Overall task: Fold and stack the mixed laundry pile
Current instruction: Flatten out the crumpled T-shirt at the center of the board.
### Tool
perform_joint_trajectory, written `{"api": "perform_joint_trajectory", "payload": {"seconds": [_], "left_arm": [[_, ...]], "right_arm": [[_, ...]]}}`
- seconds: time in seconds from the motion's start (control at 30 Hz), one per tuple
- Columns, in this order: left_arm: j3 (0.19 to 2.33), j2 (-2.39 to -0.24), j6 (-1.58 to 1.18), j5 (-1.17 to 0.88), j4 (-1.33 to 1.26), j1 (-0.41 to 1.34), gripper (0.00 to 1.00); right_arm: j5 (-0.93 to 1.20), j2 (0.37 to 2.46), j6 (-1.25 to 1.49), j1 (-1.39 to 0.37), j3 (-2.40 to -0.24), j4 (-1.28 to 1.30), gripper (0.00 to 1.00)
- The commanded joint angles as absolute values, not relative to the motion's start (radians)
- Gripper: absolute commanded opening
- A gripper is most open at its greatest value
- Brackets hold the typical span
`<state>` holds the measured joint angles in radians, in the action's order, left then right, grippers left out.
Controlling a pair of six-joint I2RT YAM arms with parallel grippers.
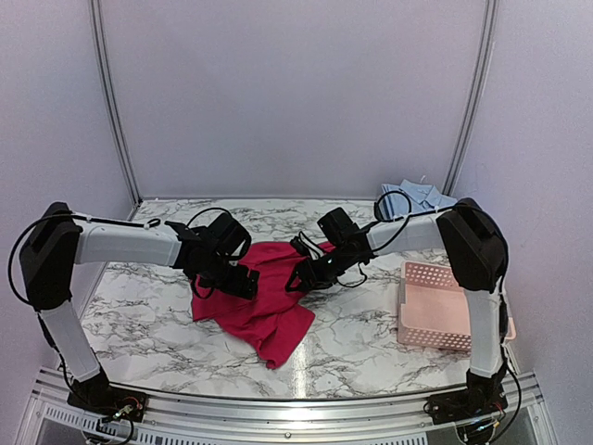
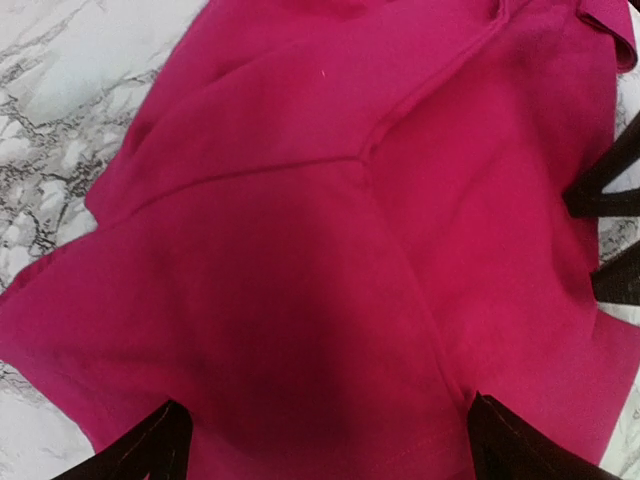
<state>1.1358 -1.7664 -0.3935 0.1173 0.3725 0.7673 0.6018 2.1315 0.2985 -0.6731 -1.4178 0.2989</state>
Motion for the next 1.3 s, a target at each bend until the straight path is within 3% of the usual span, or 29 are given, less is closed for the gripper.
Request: {"api": "perform_joint_trajectory", "payload": {"seconds": [0.0,0.2,0.37,0.63,0.83,0.87,0.93,1.07,1.27], "left_arm": [[1.214,-1.847,-0.418,0.312,0.463,0.779,0.99],[1.260,-1.859,-0.408,0.213,0.433,0.802,0.99],[1.284,-1.935,-0.472,0.381,0.506,0.805,0.98],[1.244,-1.865,-0.544,0.518,0.629,0.733,0.80],[1.210,-1.755,-0.524,0.532,0.625,0.710,0.64],[1.207,-1.742,-0.519,0.531,0.623,0.709,0.57],[1.199,-1.726,-0.500,0.516,0.609,0.705,0.32],[1.192,-1.737,-0.479,0.450,0.558,0.673,0.03],[1.211,-1.743,-0.459,0.423,0.513,0.624,0.00]], "right_arm": [[0.447,2.210,0.273,-0.695,-1.397,0.418,0.56],[0.382,2.216,0.232,-0.696,-1.379,0.447,0.55],[0.334,2.244,0.194,-0.697,-1.379,0.468,0.55],[0.318,2.277,0.164,-0.698,-1.355,0.480,0.55],[0.327,2.282,0.161,-0.696,-1.338,0.473,0.55],[0.333,2.282,0.161,-0.696,-1.338,0.471,0.54],[0.348,2.280,0.155,-0.696,-1.336,0.471,0.54],[0.413,2.219,0.123,-0.695,-1.328,0.457,0.52],[0.438,1.977,0.059,-0.646,-1.323,0.469,0.56]]}}
